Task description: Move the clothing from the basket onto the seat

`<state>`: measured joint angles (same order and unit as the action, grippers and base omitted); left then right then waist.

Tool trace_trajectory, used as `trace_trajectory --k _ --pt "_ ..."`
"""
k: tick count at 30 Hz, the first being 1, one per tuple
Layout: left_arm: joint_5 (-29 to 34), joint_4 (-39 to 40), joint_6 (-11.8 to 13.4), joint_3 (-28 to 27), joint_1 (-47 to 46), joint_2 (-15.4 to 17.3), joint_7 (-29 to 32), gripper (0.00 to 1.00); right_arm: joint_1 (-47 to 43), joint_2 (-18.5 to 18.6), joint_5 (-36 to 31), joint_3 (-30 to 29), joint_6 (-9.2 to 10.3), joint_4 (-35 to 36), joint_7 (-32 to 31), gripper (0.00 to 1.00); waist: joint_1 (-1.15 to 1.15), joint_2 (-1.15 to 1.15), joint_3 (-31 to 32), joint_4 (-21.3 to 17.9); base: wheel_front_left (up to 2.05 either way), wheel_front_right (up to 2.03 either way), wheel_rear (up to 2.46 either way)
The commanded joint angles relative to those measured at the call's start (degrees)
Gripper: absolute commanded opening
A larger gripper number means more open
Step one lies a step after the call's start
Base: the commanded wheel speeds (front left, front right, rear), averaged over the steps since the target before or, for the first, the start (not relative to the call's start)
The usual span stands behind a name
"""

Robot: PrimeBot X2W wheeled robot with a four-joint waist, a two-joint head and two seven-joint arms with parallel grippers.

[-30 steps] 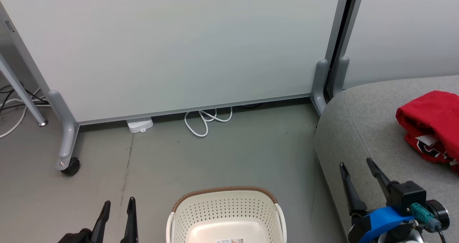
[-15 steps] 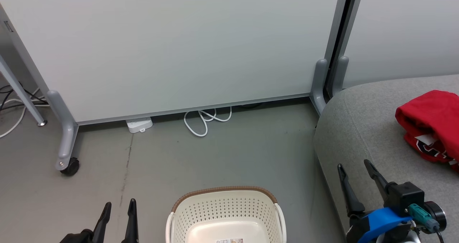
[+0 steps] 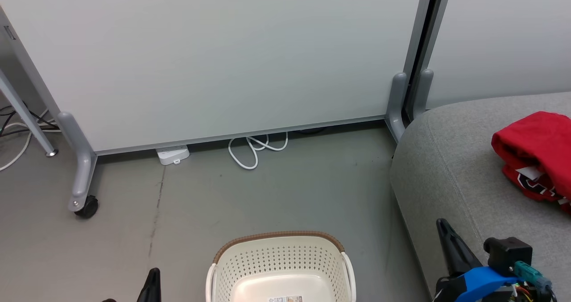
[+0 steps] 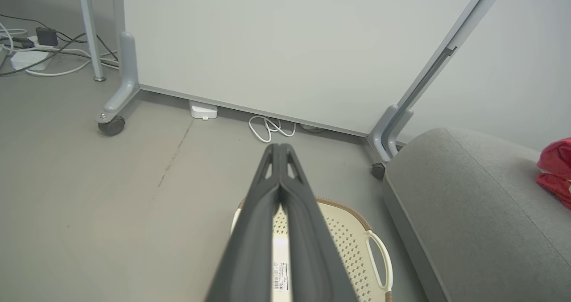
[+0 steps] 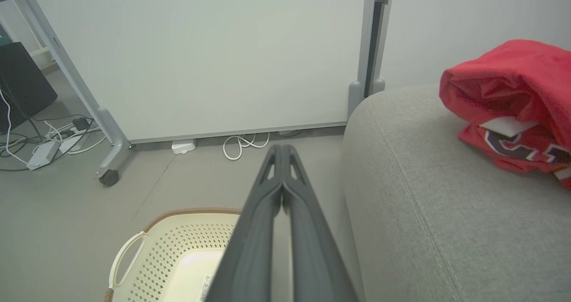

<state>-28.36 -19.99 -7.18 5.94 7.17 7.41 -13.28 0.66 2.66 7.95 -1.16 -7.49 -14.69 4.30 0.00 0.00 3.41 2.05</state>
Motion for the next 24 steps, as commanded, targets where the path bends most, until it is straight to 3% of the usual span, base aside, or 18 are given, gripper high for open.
trace_trajectory --k 1,24 --pt "-2.5 1.2 0.0 -0.9 -1.8 0.2 0.6 0.00 1.2 0.1 3.4 -0.4 0.00 0.8 -0.4 0.00 0.00 0.00 -0.1 0.0 0.00 0.00 0.00" --pt "-20.1 2.7 -0.1 -4.3 -5.4 -1.1 6.1 0.00 2.4 0.2 26.7 -1.5 0.00 1.2 -3.1 0.00 0.00 0.00 -0.7 -0.4 0.00 0.00 0.00"
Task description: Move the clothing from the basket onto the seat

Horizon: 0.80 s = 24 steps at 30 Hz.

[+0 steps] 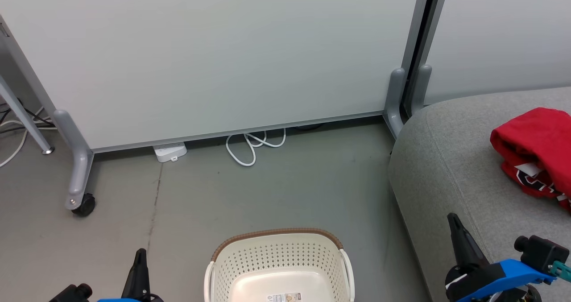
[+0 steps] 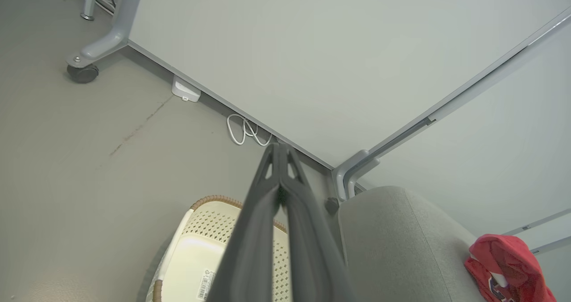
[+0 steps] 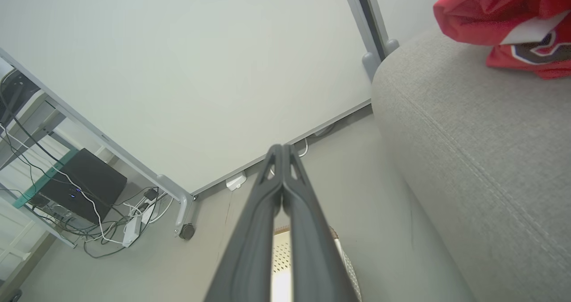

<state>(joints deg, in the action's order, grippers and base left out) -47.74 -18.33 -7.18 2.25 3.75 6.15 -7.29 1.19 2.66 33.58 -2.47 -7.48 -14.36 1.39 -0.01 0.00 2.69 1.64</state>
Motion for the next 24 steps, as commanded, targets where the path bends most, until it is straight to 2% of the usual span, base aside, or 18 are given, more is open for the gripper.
trace_trajectory --k 1,24 --pt "-1.4 1.1 -0.1 -0.7 -2.1 0.1 0.4 0.00 1.9 0.2 1.9 -0.3 -0.01 0.9 -0.3 0.00 0.00 0.00 0.0 0.0 0.00 0.00 0.00" --pt "-15.6 2.2 -0.2 -3.4 -4.9 -1.0 4.8 0.00 3.2 0.2 20.6 -1.5 -0.02 0.8 -2.8 0.00 0.00 0.00 -0.7 -0.4 0.00 0.00 0.00"
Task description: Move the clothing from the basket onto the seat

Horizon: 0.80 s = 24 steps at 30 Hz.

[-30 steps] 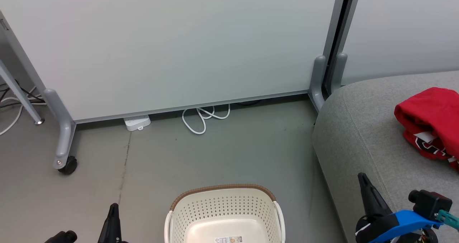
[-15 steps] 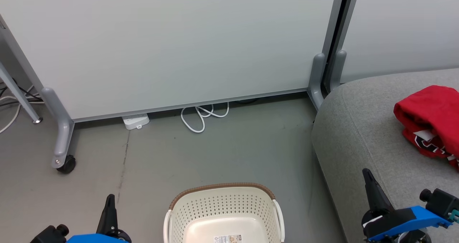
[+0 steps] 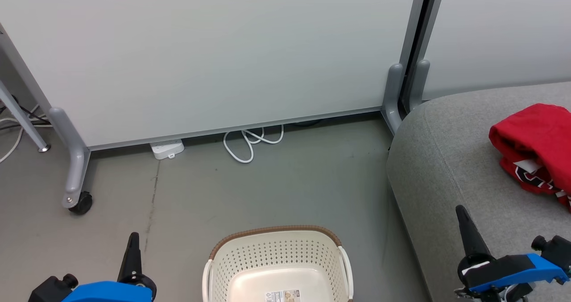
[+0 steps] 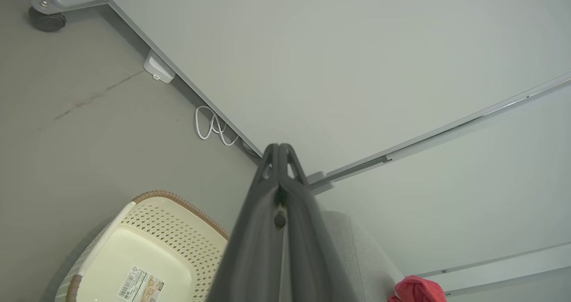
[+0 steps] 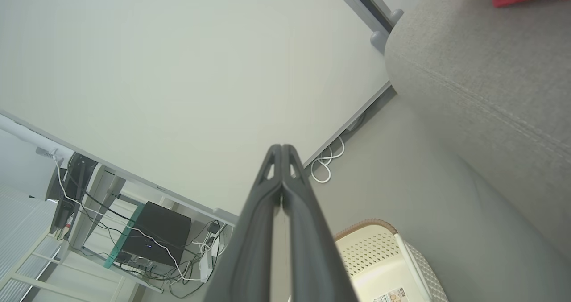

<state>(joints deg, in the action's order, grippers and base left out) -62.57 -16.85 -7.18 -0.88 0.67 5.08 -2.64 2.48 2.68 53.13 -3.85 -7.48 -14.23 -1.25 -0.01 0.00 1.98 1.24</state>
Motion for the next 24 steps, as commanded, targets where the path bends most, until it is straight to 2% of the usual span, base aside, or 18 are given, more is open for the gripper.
trace_trajectory --k 1,24 --pt "-1.3 0.8 -0.2 -0.4 -2.0 0.0 0.3 0.00 2.0 0.2 1.8 -0.2 -0.02 0.7 -0.3 0.00 0.00 0.00 0.0 0.0 0.00 0.00 0.00" --pt "-13.0 1.7 -0.4 -2.7 -4.1 -0.9 4.1 0.00 2.8 0.3 17.1 -1.3 -0.02 0.5 -2.3 0.00 0.00 0.00 -0.8 -0.4 0.00 0.00 0.00"
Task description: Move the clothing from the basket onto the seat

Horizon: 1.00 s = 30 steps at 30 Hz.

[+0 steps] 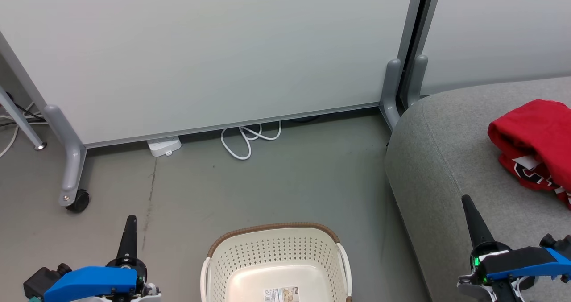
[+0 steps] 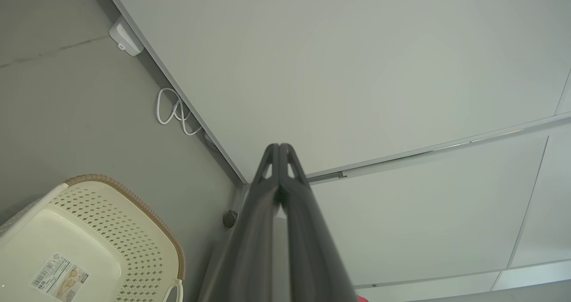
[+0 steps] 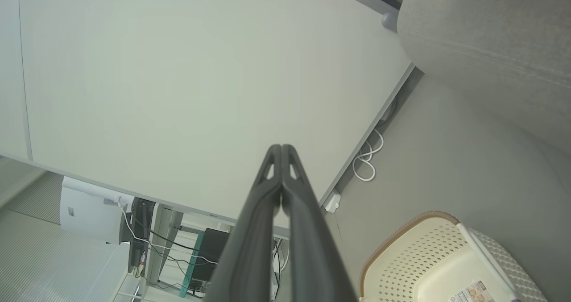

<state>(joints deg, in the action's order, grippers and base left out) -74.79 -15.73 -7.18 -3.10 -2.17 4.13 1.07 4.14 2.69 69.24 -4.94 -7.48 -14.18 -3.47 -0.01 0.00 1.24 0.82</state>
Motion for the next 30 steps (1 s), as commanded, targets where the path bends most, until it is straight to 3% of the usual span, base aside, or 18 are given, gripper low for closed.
trace_trajectory --k 1,30 --pt "-1.2 0.6 -0.4 -0.6 -1.4 0.0 0.5 0.00 1.1 0.3 1.6 -0.2 -0.02 0.5 -0.2 0.00 0.00 0.00 0.0 0.0 0.00 0.00 0.00" --pt "-12.4 1.4 -0.5 -2.7 -3.4 -0.9 4.0 0.00 2.0 0.3 16.3 -1.2 -0.02 0.3 -2.2 0.00 0.00 0.00 -0.9 -0.5 0.00 0.00 0.00"
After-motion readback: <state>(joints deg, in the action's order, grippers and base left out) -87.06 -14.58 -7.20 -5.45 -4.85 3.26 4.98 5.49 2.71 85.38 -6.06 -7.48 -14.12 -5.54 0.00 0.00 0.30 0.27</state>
